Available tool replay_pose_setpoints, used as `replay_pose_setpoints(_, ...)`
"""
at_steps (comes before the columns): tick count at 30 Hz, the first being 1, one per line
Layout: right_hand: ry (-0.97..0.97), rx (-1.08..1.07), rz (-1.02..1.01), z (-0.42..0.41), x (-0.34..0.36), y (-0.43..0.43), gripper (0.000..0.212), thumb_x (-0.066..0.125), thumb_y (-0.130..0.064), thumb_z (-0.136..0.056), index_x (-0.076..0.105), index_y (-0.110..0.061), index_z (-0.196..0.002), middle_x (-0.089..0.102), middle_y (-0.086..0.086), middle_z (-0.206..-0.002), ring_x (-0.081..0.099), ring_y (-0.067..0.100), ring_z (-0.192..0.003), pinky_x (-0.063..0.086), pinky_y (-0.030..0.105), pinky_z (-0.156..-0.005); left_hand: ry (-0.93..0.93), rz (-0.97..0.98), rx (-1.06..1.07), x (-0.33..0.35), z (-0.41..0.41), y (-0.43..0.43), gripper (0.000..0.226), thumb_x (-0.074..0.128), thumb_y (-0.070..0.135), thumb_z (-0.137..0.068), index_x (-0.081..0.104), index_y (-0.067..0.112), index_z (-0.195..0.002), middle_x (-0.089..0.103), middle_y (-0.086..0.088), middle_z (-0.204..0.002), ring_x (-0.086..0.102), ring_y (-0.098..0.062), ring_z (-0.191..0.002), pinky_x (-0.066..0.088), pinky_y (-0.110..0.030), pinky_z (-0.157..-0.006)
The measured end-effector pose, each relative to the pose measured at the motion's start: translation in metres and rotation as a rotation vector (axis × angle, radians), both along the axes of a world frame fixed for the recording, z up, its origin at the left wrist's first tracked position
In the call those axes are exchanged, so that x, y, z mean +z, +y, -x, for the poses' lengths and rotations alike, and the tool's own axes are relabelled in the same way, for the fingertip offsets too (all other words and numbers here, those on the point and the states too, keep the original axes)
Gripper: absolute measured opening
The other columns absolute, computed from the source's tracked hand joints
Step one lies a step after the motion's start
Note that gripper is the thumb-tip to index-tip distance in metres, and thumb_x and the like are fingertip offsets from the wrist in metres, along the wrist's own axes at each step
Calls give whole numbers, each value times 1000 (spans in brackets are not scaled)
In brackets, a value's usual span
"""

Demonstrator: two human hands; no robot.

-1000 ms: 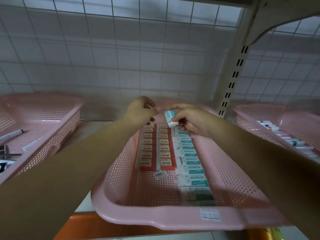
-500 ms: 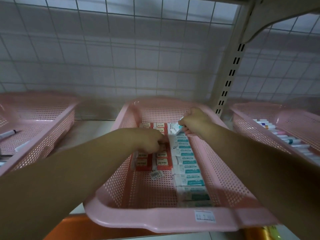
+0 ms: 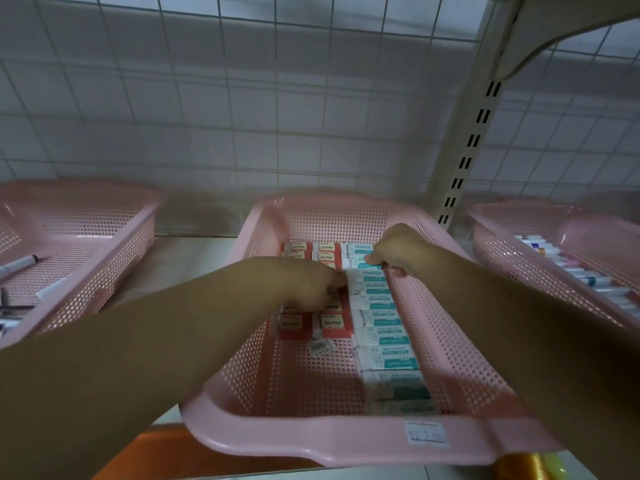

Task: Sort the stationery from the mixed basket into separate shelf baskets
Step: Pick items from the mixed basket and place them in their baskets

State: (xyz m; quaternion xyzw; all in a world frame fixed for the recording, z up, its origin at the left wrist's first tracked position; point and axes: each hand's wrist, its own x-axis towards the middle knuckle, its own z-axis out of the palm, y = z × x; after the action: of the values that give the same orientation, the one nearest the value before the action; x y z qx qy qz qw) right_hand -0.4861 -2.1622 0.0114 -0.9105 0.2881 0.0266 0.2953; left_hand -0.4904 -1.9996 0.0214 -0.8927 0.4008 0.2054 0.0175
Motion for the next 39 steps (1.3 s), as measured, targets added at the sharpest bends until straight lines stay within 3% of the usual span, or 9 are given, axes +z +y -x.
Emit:
replay_pose_setpoints(5,16,87,175,5,-1,3,17,66,-19,-84,56,-7,-90,58,4,-77,54,19,-68,41,23,-53,-11,15,25,-1,1,0,53,37,14,-97,24,26,-147,36,-1,-148,40,-21,-130,36,-33,-106)
replay_pose_setpoints(11,-53,135,220,9,-2,10,18,63,-14,-86,64,-6,-101,67,9,-102,65,22,-94,54,33,-86,-22,42,23,2,4,0,51,37,13,-97,28,26,-146,38,-2,-146,42,-22,-128,37,-31,-102)
replay_pose_setpoints(16,-60,123,233,15,1,12,18,63,-12,-86,62,-5,-102,65,10,-103,65,24,-94,55,35,-86,-74,70,21,2,3,3,41,42,15,-96,43,21,-137,51,-4,-133,51,-22,-116,43,-31,-93)
replay_pose_setpoints(19,-73,147,342,19,7,21,14,58,-13,-87,63,-9,-100,64,6,-104,62,20,-91,53,30,-79,-197,122,18,8,-6,8,24,47,15,-92,56,16,-114,58,-5,-118,56,-20,-103,47,-30,-84)
replay_pose_setpoints(22,-79,243,464,19,22,39,21,51,-13,-89,63,-12,-106,63,4,-106,60,18,-86,50,28,-72,-360,174,3,27,-16,23,23,48,21,-93,56,15,-114,57,-5,-118,54,-22,-107,43,-30,-80)
replay_pose_setpoints(26,-178,375,590,8,52,78,31,50,-12,-86,63,-10,-115,61,12,-115,60,27,-99,50,34,-86,-537,236,22,56,-36,79,37,45,27,-94,48,17,-130,49,-6,-133,45,-25,-124,42,-34,-97)
replay_pose_setpoints(29,-330,452,555,-7,79,121,33,52,-12,-86,62,-11,-118,57,11,-124,53,26,-114,39,22,-91,-557,268,116,67,-53,145,37,46,26,-94,50,14,-129,50,-8,-132,47,-26,-122,41,-34,-98)
replay_pose_setpoints(33,-430,489,417,-27,100,191,30,55,-13,-87,63,-15,-116,59,5,-124,54,21,-113,36,19,-83,-548,249,232,67,-65,237,33,49,22,-93,56,14,-123,56,-10,-126,52,-26,-115,42,-31,-94)
replay_pose_setpoints(39,-376,772,590,-58,77,293,27,52,-7,-83,64,-6,-107,60,16,-115,55,30,-106,46,30,-88,-463,228,382,53,-65,345,40,50,26,-94,48,21,-134,49,3,-139,48,-15,-121,31,-18,-94)
